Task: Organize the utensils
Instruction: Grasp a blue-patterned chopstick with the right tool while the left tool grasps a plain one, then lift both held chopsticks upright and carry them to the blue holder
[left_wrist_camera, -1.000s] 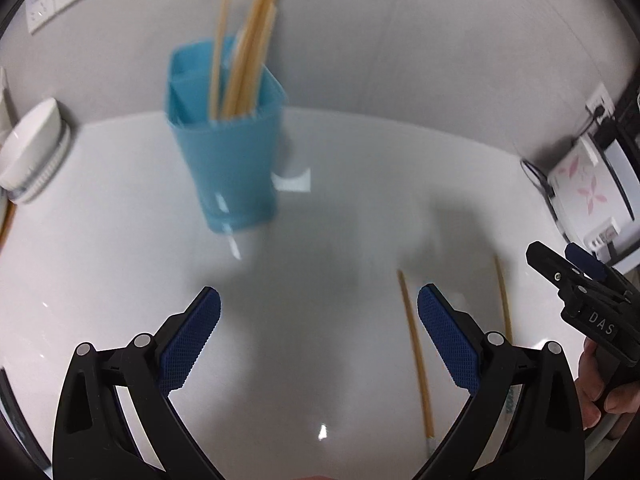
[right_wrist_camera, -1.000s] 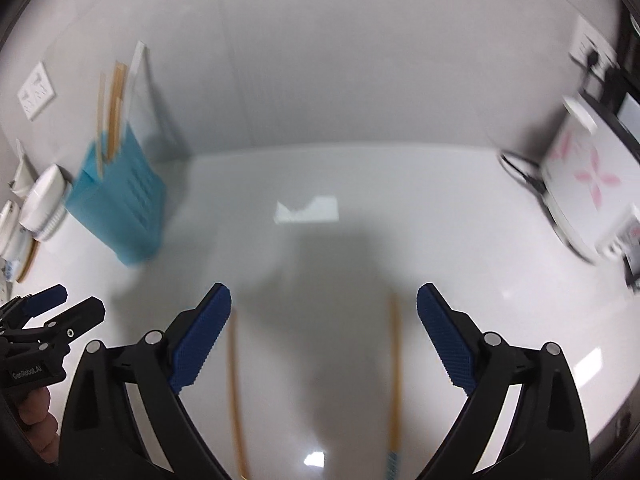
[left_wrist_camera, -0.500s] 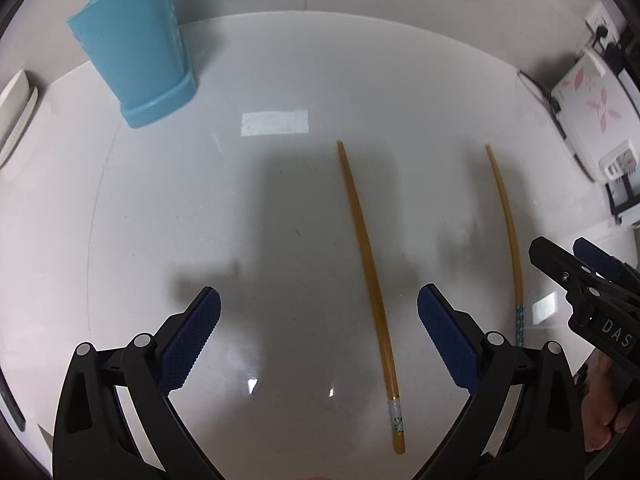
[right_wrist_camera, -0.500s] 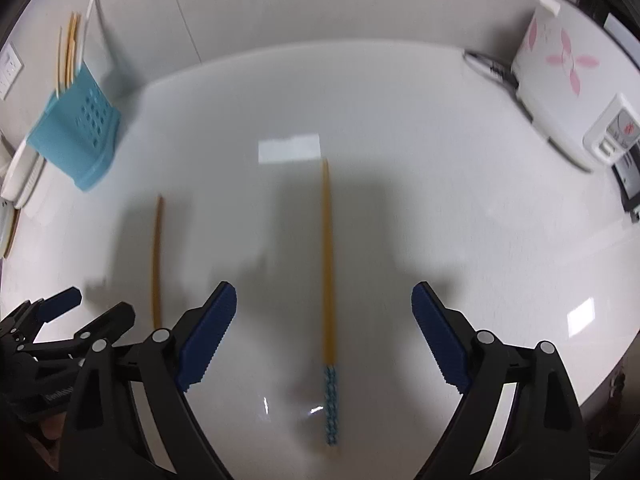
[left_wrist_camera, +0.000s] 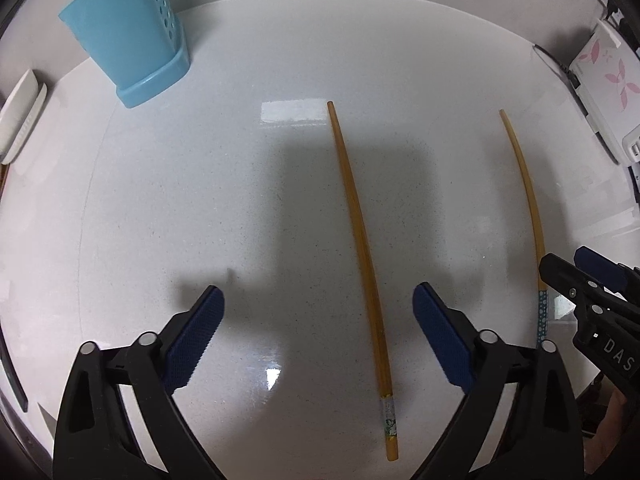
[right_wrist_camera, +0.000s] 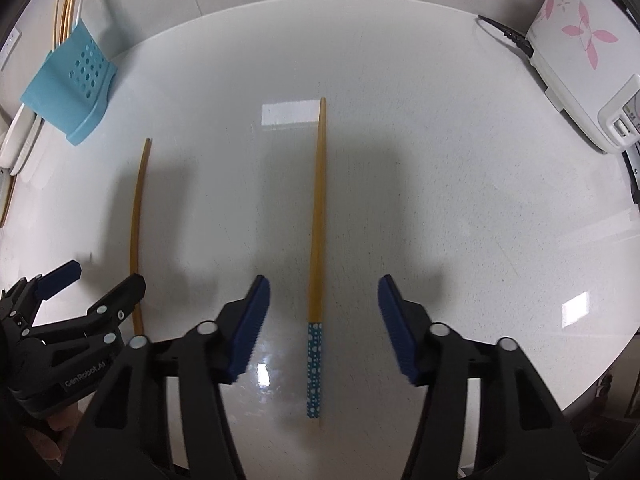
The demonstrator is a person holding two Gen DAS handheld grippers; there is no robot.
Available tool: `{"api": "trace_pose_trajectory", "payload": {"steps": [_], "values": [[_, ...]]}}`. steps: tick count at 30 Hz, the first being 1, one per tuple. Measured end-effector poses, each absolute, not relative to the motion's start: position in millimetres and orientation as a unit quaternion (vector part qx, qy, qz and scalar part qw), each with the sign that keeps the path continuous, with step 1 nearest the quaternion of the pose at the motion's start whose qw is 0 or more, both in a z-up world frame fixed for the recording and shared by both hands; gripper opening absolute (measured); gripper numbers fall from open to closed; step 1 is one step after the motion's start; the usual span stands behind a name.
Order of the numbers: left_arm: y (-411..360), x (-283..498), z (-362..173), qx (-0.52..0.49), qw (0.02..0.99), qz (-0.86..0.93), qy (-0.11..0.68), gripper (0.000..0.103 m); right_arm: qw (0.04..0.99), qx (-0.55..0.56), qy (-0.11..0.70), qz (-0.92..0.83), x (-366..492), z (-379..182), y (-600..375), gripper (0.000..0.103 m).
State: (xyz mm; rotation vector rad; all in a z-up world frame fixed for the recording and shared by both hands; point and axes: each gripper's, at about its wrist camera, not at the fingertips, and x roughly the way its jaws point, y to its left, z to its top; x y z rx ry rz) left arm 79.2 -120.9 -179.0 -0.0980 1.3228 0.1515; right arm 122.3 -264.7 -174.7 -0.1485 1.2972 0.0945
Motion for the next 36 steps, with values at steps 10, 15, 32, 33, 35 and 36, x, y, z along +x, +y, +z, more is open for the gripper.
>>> {"api": "trace_pose_trajectory", "payload": {"steps": [10,15,32,33,35,36], "values": [[-128,82,-181,-0.035,0.771,0.074,0.632,0.055,0.784,-0.077,0.615,0.042,130,-181,-261,0.026],[-125,83,-177,-0.037,0.764,0.072,0.640,0.035,0.778,-0.073,0.622,0.039,133,-185,-260,0.020],[-113,79,-166,-0.043,0.766,0.049,0.640,0.006,0.770,-0.061,0.634,0.032,145,-188,-252,0.007],[-111,78,-163,-0.043,0.768,0.049,0.637,0.006,0.772,-0.059,0.632,0.033,146,-187,-250,0.007],[-109,78,-159,-0.045,0.772,0.048,0.632,0.006,0.776,-0.056,0.628,0.036,147,-182,-248,0.007],[-107,78,-155,-0.046,0.775,0.047,0.628,0.006,0.778,-0.054,0.625,0.038,147,-179,-246,0.007]]}}
